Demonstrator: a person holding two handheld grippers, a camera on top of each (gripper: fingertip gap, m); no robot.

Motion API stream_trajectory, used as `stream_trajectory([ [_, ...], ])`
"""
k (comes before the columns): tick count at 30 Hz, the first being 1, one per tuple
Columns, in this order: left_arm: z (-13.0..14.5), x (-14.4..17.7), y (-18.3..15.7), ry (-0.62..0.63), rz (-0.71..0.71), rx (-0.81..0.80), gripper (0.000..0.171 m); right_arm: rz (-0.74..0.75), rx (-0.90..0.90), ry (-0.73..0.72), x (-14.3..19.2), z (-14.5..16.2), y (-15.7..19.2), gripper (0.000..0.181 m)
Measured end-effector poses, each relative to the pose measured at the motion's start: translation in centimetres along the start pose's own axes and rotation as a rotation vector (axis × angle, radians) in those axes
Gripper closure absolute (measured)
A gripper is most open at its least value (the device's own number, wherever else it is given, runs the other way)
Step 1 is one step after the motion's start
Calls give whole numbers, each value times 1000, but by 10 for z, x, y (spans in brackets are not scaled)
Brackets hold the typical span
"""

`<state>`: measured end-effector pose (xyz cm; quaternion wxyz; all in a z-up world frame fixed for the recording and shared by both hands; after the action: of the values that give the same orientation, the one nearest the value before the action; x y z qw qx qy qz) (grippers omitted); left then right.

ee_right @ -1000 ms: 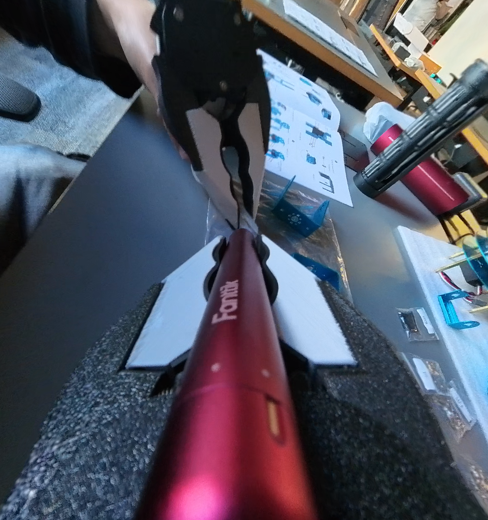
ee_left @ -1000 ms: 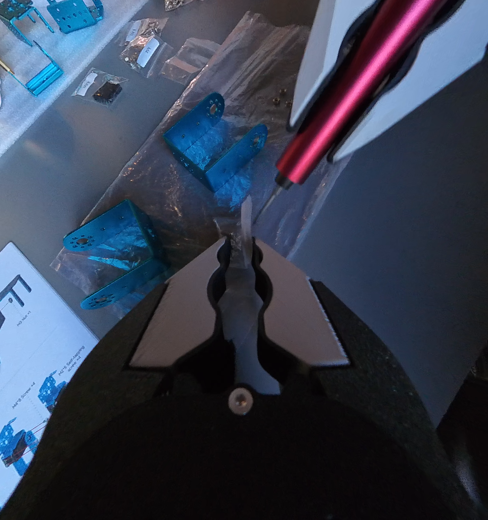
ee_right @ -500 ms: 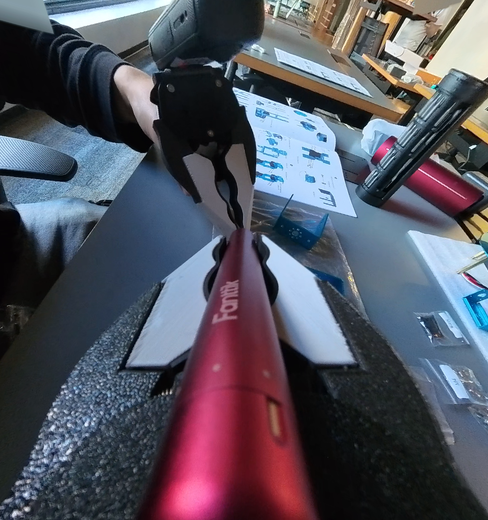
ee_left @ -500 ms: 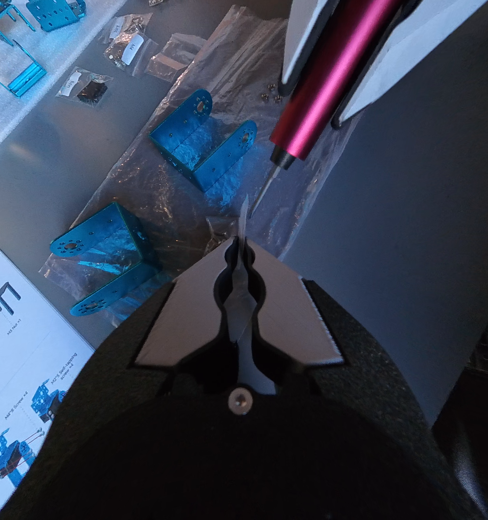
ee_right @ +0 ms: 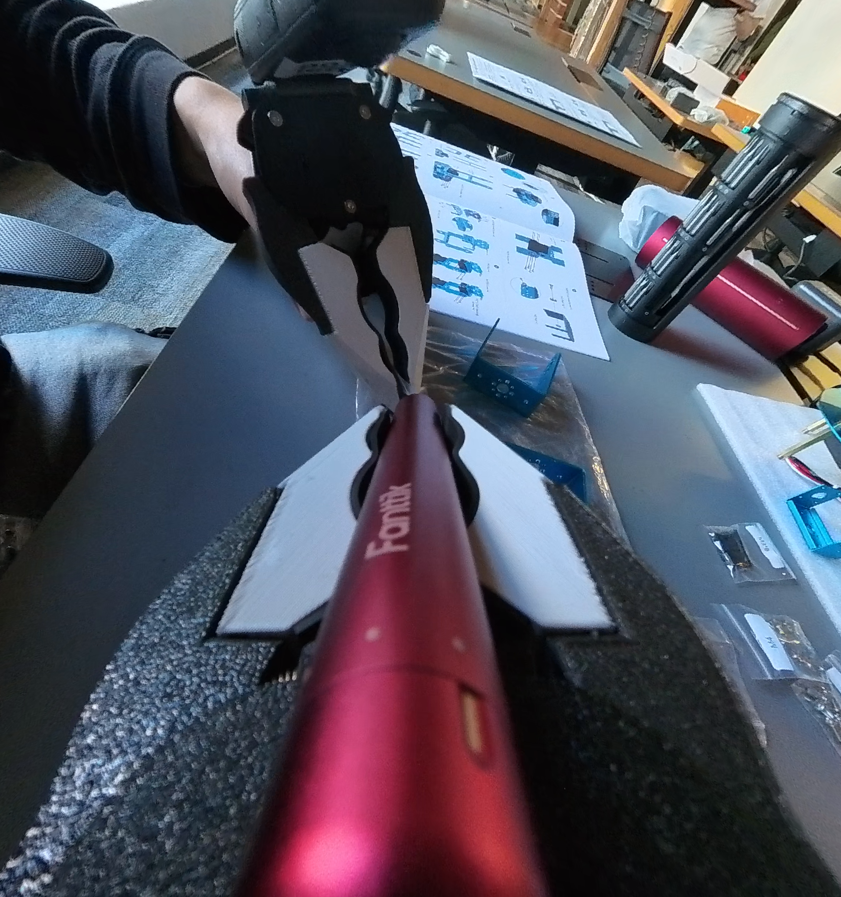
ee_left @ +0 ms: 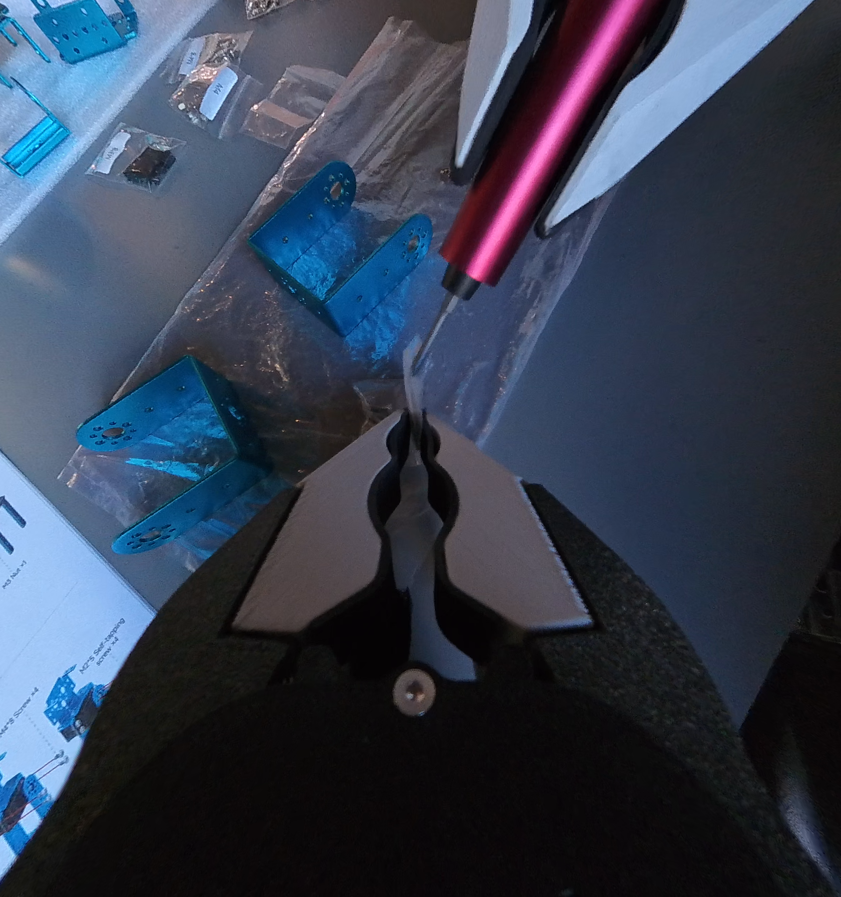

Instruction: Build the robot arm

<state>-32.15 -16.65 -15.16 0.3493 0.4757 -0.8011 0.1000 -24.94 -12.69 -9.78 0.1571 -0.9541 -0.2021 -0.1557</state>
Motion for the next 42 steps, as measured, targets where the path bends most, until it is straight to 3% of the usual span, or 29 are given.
stream_trajectory([
  [5,-2,3,-10,-13,88,40,157,7,30,25,-4,1,3,159],
  [11,-4,8,-8,-36,266,262,154,24,89,54,-8,2,7,160],
  [19,0,13,-2,-13,366,465,148,36,158,76,-11,2,16,160],
  [28,5,42,6,60,283,346,137,37,176,84,-24,2,18,159],
  [32,-3,34,13,94,218,315,138,44,185,92,-27,2,17,159],
  [35,-12,29,18,107,181,266,148,47,189,100,-29,3,17,160],
  [42,-7,19,15,195,109,115,148,38,181,113,-31,5,17,160],
])
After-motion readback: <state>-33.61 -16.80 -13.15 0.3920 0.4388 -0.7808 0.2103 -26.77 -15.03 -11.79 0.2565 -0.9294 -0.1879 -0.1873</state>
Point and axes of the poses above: each gripper's, where its closed fingertips meet, x back along the fingers, z out of its underside, y = z × x across the jaws, the point moved 3 cm from there along x, back along the fingers, and after that the axes turned 2 degrees about -x, right-handed, at the moved point
